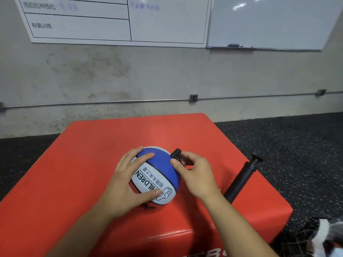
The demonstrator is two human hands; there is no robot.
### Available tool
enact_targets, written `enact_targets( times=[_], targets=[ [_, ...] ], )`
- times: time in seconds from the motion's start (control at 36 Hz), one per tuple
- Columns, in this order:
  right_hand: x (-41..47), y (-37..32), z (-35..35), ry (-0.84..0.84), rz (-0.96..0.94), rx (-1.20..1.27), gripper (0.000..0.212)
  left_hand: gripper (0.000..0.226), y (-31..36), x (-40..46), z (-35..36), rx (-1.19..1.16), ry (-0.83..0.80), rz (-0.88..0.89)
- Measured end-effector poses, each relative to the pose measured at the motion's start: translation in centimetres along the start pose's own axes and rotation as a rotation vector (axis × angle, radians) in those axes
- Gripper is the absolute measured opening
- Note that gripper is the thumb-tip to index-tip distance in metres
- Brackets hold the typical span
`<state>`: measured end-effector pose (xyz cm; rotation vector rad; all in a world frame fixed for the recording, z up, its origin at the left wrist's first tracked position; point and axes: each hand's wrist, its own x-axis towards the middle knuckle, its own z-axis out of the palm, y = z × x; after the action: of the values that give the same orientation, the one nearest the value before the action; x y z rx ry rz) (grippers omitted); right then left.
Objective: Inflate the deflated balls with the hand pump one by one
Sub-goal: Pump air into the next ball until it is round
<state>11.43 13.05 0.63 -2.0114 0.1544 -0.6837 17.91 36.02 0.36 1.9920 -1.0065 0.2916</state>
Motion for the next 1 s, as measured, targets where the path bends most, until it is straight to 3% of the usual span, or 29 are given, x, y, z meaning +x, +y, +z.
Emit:
enact_targets(
  times=[0.17, 1.0],
  targets=[
    [0.3, 0.2, 1.2, 0.062, 0.007, 0.117, 0.004, 0.092, -0.2, -0.2, 0.0, 0.007, 0.002, -0.017],
    [4.2, -0.7, 8.1, 0.032, 0.043, 0.378, 0.023, 0.086, -4.2, 0.3, -2.8, 0.103, 0.2, -0.033]
  ],
)
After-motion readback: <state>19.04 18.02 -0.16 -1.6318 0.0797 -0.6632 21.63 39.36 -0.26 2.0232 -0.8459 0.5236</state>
